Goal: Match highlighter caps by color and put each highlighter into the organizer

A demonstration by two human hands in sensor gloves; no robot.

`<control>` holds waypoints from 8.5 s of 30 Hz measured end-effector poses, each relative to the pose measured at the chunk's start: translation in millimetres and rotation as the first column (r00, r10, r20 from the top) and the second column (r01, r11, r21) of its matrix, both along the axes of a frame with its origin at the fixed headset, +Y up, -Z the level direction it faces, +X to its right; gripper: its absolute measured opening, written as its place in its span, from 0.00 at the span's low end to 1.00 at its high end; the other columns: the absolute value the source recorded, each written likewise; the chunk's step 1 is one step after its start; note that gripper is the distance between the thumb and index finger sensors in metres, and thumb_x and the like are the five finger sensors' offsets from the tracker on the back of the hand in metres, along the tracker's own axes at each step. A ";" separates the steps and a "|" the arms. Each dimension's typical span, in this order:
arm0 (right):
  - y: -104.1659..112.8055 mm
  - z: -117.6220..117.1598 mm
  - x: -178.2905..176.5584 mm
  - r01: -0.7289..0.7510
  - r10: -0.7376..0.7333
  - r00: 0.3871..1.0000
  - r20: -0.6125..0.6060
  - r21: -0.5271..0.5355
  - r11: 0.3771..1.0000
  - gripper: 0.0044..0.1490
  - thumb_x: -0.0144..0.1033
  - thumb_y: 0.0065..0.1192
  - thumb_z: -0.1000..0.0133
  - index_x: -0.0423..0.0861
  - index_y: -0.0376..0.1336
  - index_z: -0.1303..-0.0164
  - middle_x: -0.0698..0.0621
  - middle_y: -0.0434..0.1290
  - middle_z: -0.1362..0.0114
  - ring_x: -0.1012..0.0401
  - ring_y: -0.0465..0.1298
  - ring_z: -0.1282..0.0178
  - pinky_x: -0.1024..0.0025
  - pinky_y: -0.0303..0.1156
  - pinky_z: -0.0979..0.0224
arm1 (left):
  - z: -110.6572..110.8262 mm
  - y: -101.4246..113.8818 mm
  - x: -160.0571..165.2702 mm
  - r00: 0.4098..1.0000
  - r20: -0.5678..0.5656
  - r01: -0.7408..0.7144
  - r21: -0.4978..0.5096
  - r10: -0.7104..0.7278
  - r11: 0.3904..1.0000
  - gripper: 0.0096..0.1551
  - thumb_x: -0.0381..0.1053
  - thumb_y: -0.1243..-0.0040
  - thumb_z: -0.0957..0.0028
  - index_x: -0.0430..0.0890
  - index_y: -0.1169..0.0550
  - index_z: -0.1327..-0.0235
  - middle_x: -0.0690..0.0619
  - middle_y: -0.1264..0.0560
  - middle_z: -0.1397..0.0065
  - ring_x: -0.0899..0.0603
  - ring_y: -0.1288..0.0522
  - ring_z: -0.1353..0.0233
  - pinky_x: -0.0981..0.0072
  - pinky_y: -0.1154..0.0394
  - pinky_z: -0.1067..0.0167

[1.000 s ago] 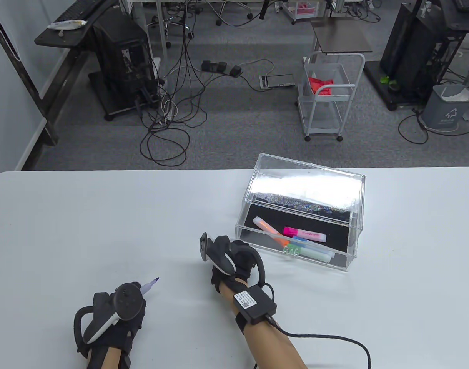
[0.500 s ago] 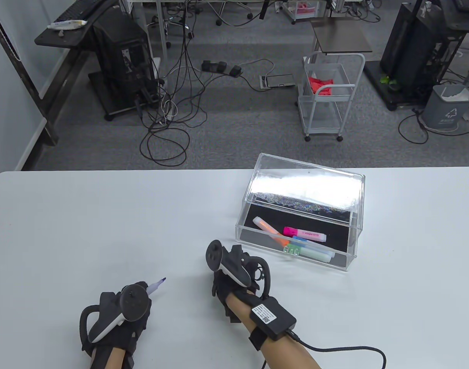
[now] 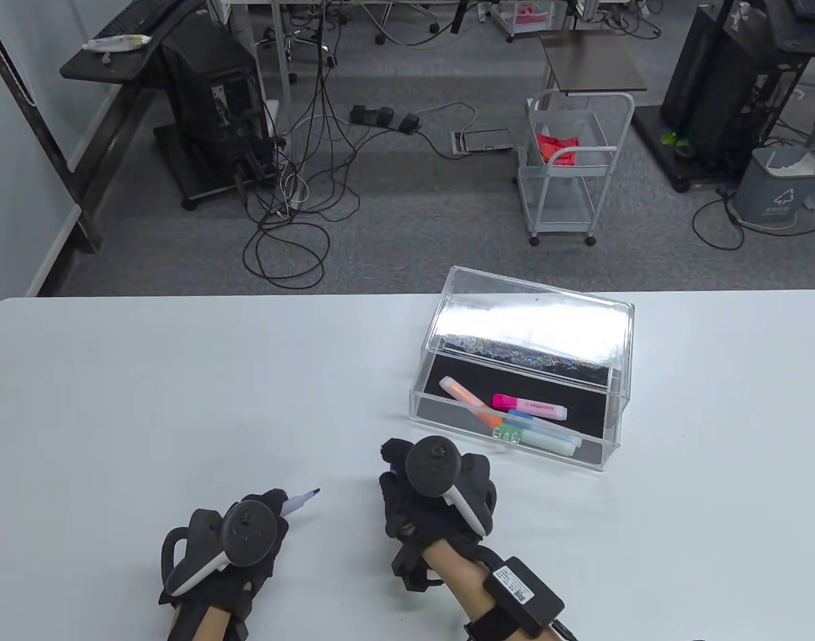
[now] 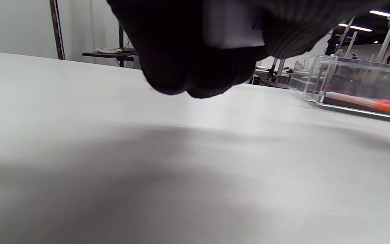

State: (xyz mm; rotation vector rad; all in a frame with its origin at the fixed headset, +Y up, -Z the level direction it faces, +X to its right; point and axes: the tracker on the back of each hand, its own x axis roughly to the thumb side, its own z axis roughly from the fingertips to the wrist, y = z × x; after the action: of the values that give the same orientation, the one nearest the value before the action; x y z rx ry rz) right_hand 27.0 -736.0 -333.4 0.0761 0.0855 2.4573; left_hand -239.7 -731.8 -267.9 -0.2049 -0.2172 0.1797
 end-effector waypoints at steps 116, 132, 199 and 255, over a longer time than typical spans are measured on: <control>1.0 68.6 -48.3 -0.614 0.714 0.699 -0.034 0.483 0.624 0.29 0.39 0.59 0.50 0.52 0.56 0.38 0.50 0.69 0.38 0.53 0.72 0.42 0.45 0.66 0.36 | 8.6 0.7 39.2 0.992 0.111 -0.066 0.032 0.062 0.997 0.43 0.66 0.51 0.34 0.47 0.46 0.14 0.47 0.40 0.15 0.34 0.32 0.17 0.38 0.33 0.20; 47.2 5.5 29.7 -0.672 0.666 0.732 0.143 0.311 0.672 0.30 0.39 0.59 0.49 0.52 0.55 0.37 0.49 0.68 0.37 0.52 0.71 0.40 0.44 0.64 0.34 | 6.9 0.5 12.4 0.989 -0.022 0.147 0.047 -0.146 0.988 0.51 0.73 0.56 0.37 0.52 0.57 0.11 0.48 0.61 0.08 0.30 0.60 0.08 0.31 0.52 0.18; -66.4 -46.9 169.5 0.716 -0.410 0.620 0.669 -0.267 0.645 0.33 0.49 0.62 0.48 0.36 0.69 0.44 0.47 0.84 0.59 0.56 0.82 0.69 0.48 0.76 0.56 | 6.4 -5.7 6.7 0.981 -0.034 0.186 -0.078 -0.189 0.979 0.57 0.78 0.59 0.38 0.52 0.67 0.12 0.47 0.73 0.12 0.27 0.73 0.13 0.28 0.61 0.21; -25.6 -77.3 175.4 0.566 -0.343 0.766 0.543 -0.317 0.761 0.43 0.54 0.58 0.48 0.37 0.61 0.31 0.37 0.78 0.40 0.47 0.81 0.51 0.40 0.72 0.44 | 6.0 -9.6 15.7 0.976 -0.009 0.216 -0.120 -0.219 0.969 0.57 0.78 0.59 0.38 0.53 0.67 0.12 0.47 0.72 0.11 0.28 0.71 0.12 0.27 0.61 0.21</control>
State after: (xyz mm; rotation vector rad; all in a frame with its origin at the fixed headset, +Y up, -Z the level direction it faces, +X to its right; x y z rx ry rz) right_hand 202.4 -761.5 -410.7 -0.6252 0.4002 1.8220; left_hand -224.0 -741.4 -261.9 -0.3425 -0.1609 -0.0240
